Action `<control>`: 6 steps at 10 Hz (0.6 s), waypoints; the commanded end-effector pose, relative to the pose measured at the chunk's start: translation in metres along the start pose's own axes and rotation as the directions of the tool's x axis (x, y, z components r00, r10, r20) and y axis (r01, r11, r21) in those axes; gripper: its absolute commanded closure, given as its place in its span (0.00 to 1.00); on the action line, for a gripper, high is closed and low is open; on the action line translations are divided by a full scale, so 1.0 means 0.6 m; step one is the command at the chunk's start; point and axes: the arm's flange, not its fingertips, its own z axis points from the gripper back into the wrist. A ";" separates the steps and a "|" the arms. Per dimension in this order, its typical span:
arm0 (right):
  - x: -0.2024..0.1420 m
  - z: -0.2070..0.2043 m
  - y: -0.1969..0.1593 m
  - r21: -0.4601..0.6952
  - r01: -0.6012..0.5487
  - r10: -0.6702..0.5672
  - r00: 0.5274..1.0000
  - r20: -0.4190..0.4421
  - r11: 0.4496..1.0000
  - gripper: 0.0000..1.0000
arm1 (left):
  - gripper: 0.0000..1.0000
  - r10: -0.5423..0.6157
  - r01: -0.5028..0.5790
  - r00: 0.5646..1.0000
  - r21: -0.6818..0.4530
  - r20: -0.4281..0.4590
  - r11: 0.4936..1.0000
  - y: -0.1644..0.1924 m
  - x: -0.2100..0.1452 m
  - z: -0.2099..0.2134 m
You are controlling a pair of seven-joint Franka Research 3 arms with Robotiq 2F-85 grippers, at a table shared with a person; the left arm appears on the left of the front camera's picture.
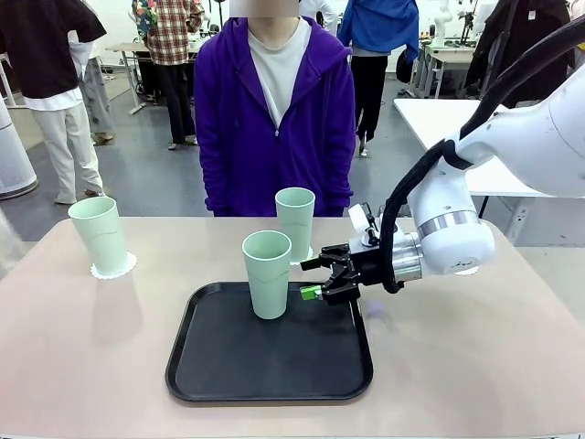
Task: Place coasters on the table and set cups on them.
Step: Take one Reusable plastic cup from the Flat Tray and place it on a coaster set by the human.
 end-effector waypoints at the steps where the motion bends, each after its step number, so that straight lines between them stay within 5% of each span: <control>1: 0.000 0.008 0.002 -0.005 -0.008 0.008 1.000 0.008 1.000 0.00 | 0.00 -0.006 0.006 1.000 -0.001 0.003 1.000 0.000 -0.002 0.002; 6: 0.003 -0.023 -0.009 -0.020 -0.029 0.029 1.000 0.009 0.999 0.00 | 0.00 -0.006 0.006 1.000 -0.001 0.003 1.000 0.000 -0.002 0.002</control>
